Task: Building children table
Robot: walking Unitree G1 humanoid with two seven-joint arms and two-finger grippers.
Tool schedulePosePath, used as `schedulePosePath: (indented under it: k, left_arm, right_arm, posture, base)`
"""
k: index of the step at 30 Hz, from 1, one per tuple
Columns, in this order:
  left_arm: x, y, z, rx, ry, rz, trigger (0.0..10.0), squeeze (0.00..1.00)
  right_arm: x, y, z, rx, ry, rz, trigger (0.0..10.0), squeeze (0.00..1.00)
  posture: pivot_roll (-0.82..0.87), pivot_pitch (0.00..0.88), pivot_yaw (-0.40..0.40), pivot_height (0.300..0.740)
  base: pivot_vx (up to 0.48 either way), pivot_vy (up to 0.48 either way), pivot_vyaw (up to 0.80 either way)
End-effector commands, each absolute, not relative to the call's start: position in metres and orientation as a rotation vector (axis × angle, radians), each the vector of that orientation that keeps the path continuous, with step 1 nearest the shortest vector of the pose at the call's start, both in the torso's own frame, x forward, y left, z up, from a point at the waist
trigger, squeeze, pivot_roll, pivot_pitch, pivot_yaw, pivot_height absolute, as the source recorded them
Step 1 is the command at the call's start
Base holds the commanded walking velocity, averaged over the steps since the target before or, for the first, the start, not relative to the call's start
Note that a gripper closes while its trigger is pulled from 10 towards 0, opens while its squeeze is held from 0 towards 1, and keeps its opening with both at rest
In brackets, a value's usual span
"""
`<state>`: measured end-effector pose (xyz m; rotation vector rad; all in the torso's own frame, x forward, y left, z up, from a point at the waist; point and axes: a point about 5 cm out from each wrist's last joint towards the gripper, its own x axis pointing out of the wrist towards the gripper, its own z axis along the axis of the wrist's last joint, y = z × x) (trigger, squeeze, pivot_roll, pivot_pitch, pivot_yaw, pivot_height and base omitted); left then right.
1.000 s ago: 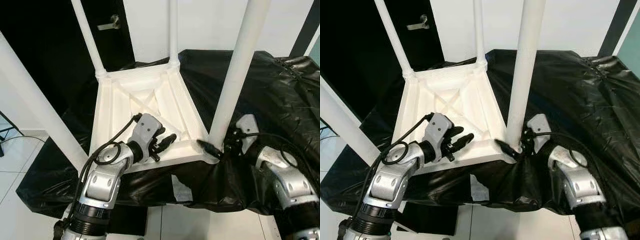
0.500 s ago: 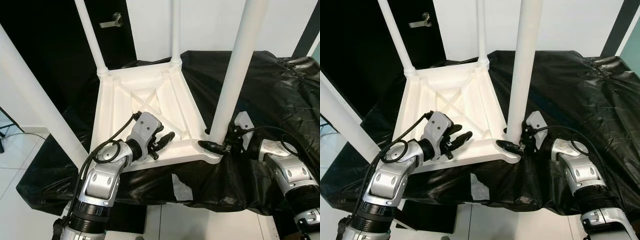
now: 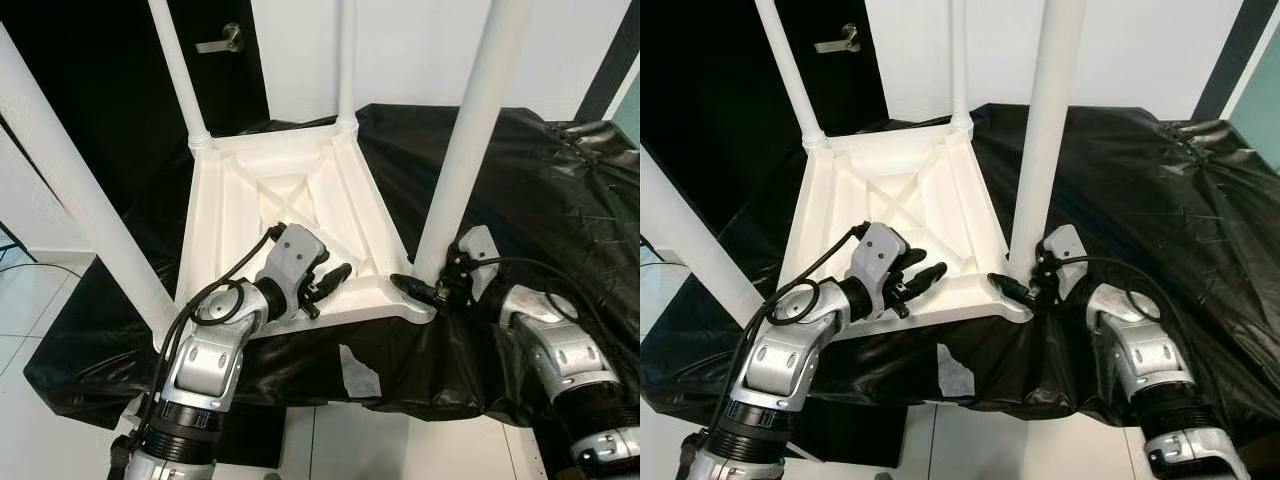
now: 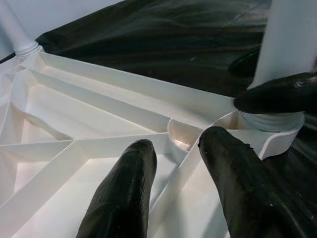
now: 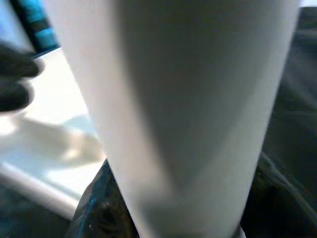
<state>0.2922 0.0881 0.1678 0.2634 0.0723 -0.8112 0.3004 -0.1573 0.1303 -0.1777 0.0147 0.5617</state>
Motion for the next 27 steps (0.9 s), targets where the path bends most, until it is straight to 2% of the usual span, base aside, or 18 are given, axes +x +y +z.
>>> schedulePosePath:
  k: [1,9,15,23,24,27]
  left_arm:
    - [0.297,0.095,0.165,0.275,0.062,-0.661,10.0,0.00]
    - [0.298,0.098,0.166,0.280,0.060,-0.637,10.0,0.00]
    - [0.300,0.099,0.166,0.270,0.056,-0.617,10.0,0.00]
    - [0.304,0.102,0.166,0.293,0.052,-0.608,10.0,0.00]
    - [0.305,0.102,0.166,0.286,0.052,-0.602,10.0,0.00]
    - [0.307,0.103,0.168,0.281,0.043,-0.591,10.0,0.00]
  right_arm:
    - [0.293,-0.152,0.108,-0.217,0.123,0.426,10.0,0.00]
    - [0.282,-0.125,0.103,-0.108,0.101,0.203,10.0,0.00]
    - [0.274,-0.105,0.110,-0.008,0.058,0.127,10.0,0.00]
    - [0.273,-0.107,0.115,0.000,0.039,0.085,10.0,0.00]
    - [0.274,-0.108,0.118,0.006,0.026,0.084,10.0,1.00]
    - [0.272,-0.112,0.126,-0.015,-0.023,0.119,10.0,1.00]
  posture:
    - [-0.03,0.000,0.006,0.740]
    - [-0.02,0.000,-0.003,0.740]
    - [-0.03,0.000,0.007,0.740]
    - [-0.03,0.000,0.006,0.740]
    - [-0.03,0.000,0.007,0.740]
    - [-0.04,0.000,0.009,0.740]
  base:
    - [0.000,0.000,0.00]
    - [0.000,0.000,0.00]
    - [0.000,0.000,0.00]
    - [0.000,0.000,0.00]
    - [0.000,0.000,0.00]
    - [0.000,0.000,0.00]
